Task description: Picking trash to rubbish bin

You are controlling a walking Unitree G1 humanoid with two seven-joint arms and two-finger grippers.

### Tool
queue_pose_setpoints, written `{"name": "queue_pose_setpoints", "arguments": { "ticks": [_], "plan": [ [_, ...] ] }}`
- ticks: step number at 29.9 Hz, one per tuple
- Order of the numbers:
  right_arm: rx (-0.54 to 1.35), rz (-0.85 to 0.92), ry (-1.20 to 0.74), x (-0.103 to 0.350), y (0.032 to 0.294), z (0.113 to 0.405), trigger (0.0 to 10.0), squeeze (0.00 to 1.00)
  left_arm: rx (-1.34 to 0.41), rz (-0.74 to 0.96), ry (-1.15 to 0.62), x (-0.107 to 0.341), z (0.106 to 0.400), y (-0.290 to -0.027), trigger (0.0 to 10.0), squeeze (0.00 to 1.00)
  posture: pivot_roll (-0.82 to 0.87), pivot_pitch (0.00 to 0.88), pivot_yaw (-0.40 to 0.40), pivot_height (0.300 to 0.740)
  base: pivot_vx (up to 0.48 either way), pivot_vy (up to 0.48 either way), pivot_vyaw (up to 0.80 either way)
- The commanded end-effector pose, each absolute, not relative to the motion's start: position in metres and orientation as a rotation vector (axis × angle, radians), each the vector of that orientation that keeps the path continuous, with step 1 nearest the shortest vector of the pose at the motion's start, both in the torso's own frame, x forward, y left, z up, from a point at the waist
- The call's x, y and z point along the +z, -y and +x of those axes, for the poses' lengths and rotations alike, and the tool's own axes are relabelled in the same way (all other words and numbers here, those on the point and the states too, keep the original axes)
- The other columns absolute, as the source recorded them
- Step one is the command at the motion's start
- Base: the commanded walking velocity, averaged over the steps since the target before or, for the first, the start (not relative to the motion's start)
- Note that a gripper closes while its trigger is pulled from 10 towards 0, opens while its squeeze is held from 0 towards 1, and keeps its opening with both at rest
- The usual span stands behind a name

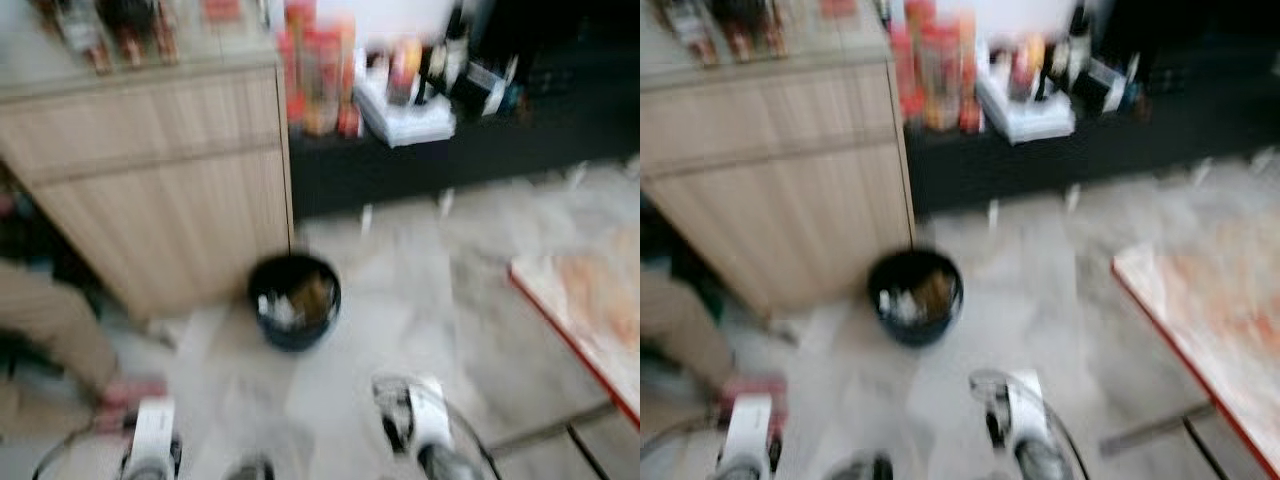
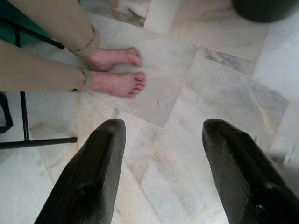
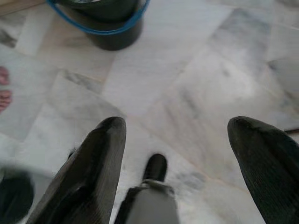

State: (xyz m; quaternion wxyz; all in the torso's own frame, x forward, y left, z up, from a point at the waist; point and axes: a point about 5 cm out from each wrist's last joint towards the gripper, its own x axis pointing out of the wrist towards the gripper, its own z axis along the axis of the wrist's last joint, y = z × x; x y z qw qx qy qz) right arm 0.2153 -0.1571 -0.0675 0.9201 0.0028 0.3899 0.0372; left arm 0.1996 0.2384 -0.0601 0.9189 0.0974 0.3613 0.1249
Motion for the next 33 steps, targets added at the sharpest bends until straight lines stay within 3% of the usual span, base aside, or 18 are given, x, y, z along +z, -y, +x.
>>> {"name": "queue_pose_setpoints", "arguments": {
  "ticks": [1, 8, 28, 33],
  "plan": [
    [0.081, 0.023, -0.808, -0.0693, 0.1506, 0.2125, 10.0, 0.00, 0.254, 0.210, -0.778, -0.0647, 0.1909, -0.2408, 10.0, 0.00, 0.10, 0.098, -0.030, 0.740, -0.281, 0.000, 0.00],
    [0.075, 0.024, -0.817, -0.0716, 0.1498, 0.2084, 10.0, 0.00, 0.240, 0.221, -0.794, -0.0660, 0.1894, -0.2404, 10.0, 0.00, 0.10, 0.093, -0.024, 0.740, -0.274, 0.000, 0.00],
    [0.056, 0.042, -0.818, -0.0725, 0.1507, 0.2066, 10.0, 0.00, 0.236, 0.225, -0.788, -0.0656, 0.1899, -0.2405, 10.0, 0.00, 0.10, 0.096, -0.019, 0.740, 0.000, 0.000, 0.00],
    [0.046, 0.051, -0.816, -0.0723, 0.1525, 0.2069, 10.0, 0.00, 0.243, 0.219, -0.783, -0.0652, 0.1901, -0.2408, 10.0, 0.00, 0.10, 0.114, -0.022, 0.740, 0.000, 0.000, -0.78]
  ]
}}
